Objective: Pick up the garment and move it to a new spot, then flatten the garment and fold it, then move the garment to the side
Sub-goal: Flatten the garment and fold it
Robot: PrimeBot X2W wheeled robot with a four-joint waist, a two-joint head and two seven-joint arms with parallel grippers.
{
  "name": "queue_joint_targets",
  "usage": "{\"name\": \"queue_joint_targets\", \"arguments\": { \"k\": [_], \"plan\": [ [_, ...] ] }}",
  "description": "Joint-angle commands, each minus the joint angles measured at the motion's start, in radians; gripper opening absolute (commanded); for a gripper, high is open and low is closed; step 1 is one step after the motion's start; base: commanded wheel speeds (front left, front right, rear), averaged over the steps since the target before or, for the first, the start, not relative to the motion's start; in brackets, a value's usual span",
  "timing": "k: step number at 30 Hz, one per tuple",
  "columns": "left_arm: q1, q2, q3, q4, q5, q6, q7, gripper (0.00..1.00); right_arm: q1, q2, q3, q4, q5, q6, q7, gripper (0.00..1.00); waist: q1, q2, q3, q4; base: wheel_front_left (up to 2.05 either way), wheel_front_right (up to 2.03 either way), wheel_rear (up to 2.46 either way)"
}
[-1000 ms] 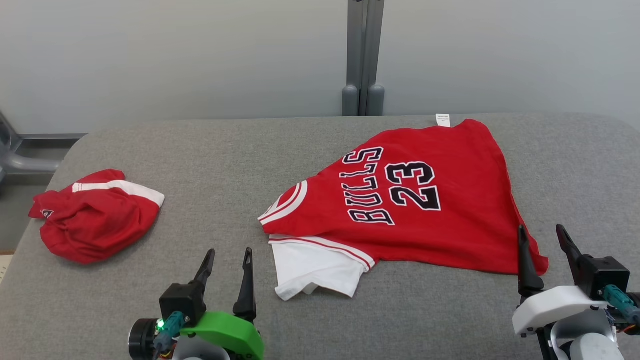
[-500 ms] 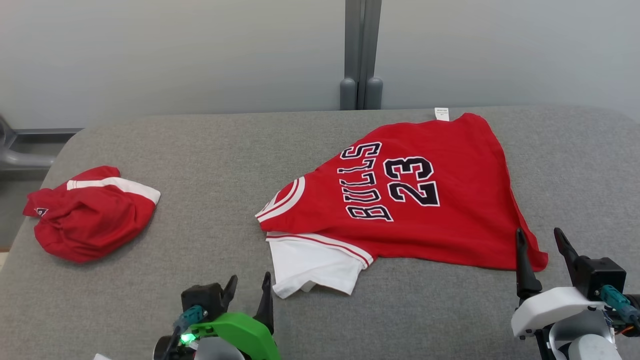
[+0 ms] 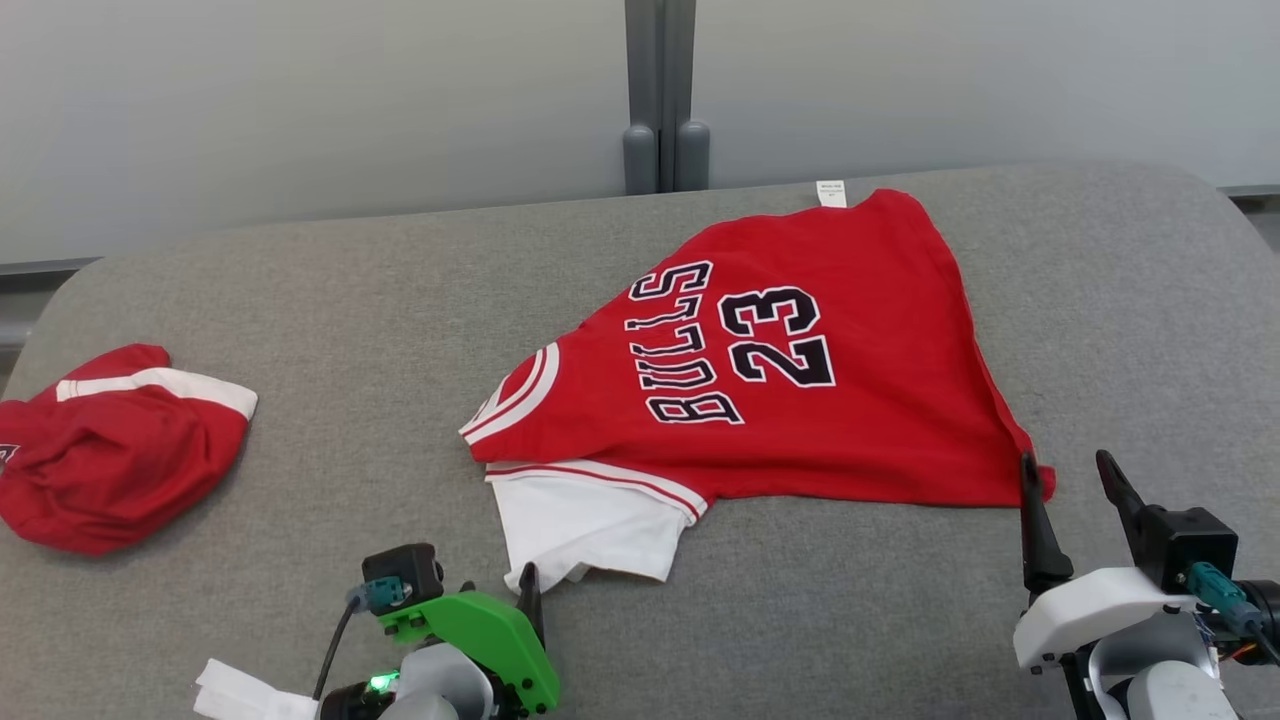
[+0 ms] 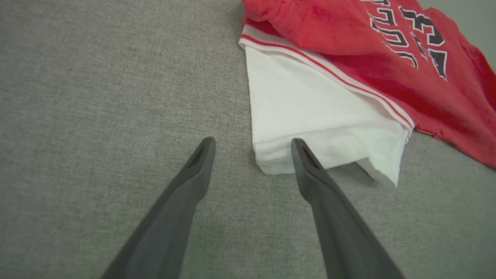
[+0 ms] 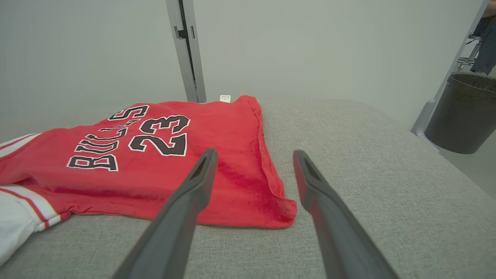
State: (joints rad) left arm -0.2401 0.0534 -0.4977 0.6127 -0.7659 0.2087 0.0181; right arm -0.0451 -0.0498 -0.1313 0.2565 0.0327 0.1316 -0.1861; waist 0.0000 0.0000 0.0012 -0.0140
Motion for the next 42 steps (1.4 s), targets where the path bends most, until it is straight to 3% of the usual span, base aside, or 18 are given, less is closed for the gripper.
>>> {"name": "queue_joint_targets", "arguments": {
  "k": [1, 11, 14, 15, 16, 17, 18, 19, 22, 23, 24, 25, 34, 42],
  "plan": [
    [-0.021, 0.001, -0.004, 0.013, -0.013, 0.004, 0.002, 1.0, -0.008, -0.001, 0.001, 0.002, -0.007, -0.002, 0.001, 1.0, 0.0, 0.0, 0.016, -0.022, 0.0, 0.0, 0.0],
    [-0.049, -0.002, -0.054, 0.057, -0.124, -0.004, 0.001, 1.0, -0.026, -0.001, -0.001, 0.034, -0.012, -0.002, -0.009, 1.0, 0.0, 0.0, 0.032, -0.053, 0.0, 0.0, 0.0],
    [-0.06, -0.002, -0.08, 0.053, -0.15, -0.003, -0.022, 0.57, -0.033, -0.001, -0.008, 0.056, -0.021, -0.002, -0.006, 1.0, 0.0, 0.0, 0.035, -0.055, 0.0, 0.0, 0.0],
    [-0.064, -0.002, -0.086, 0.052, -0.153, -0.002, -0.032, 0.6, -0.035, -0.001, -0.01, 0.062, -0.024, -0.002, -0.004, 1.0, 0.0, 0.0, 0.036, -0.055, 0.0, 0.0, 0.0],
    [-0.068, -0.002, -0.095, 0.052, -0.156, 0.001, -0.044, 0.73, -0.04, -0.001, -0.012, 0.07, -0.029, -0.002, -0.003, 1.0, 0.0, 0.0, 0.036, -0.054, 0.0, 0.0, 0.0],
    [-0.071, -0.002, -0.101, 0.052, -0.162, 0.003, -0.052, 0.78, -0.044, -0.001, -0.015, 0.075, -0.032, -0.002, -0.006, 1.0, 0.0, 0.0, 0.037, -0.053, 0.0, 0.0, 0.0],
    [-0.075, -0.002, -0.106, 0.05, -0.172, 0.001, -0.061, 0.98, -0.048, -0.001, -0.019, 0.082, -0.035, -0.002, -0.009, 1.0, 0.0, 0.0, 0.039, -0.051, 0.0, 0.0, 0.0],
    [-0.078, -0.002, -0.111, 0.049, -0.178, -0.001, -0.066, 0.98, -0.05, -0.001, -0.022, 0.089, -0.037, -0.002, -0.01, 1.0, 0.0, 0.0, 0.04, -0.049, 0.0, 0.0, 0.0],
    [-0.088, -0.001, -0.123, 0.052, -0.196, 0.002, -0.085, 0.63, -0.058, -0.001, -0.03, 0.108, -0.043, -0.002, -0.016, 1.0, 0.0, 0.0, 0.043, -0.043, 0.0, 0.0, 0.0],
    [-0.093, -0.002, -0.127, 0.056, -0.197, 0.005, -0.094, 0.38, -0.062, -0.001, -0.031, 0.113, -0.044, -0.002, -0.019, 1.0, 0.0, 0.0, 0.044, -0.042, 0.0, 0.0, 0.0],
    [-0.096, -0.002, -0.131, 0.059, -0.197, 0.004, -0.1, 0.34, -0.065, -0.001, -0.032, 0.118, -0.045, -0.002, -0.021, 1.0, 0.0, 0.0, 0.046, -0.041, 0.0, 0.0, 0.0],
    [-0.1, -0.002, -0.133, 0.062, -0.2, 0.003, -0.107, 0.0, -0.067, -0.001, -0.031, 0.123, -0.044, -0.002, -0.023, 1.0, 0.0, 0.0, 0.047, -0.04, 0.0, 0.0, 0.0],
    [-0.122, 0.001, -0.139, 0.062, -0.189, -0.006, -0.174, 0.0, -0.076, -0.001, -0.049, 0.156, -0.043, -0.002, -0.039, 1.0, 0.0, 0.0, 0.05, -0.024, 0.0, 0.0, 0.0],
    [-0.115, 0.04, -0.129, -0.018, -0.169, 0.004, -0.224, 0.0, -0.109, -0.003, -0.146, 0.225, -0.096, -0.002, 0.007, 1.0, 0.0, 0.0, 0.066, 0.004, 0.0, 0.0, 0.0]
  ]
}}
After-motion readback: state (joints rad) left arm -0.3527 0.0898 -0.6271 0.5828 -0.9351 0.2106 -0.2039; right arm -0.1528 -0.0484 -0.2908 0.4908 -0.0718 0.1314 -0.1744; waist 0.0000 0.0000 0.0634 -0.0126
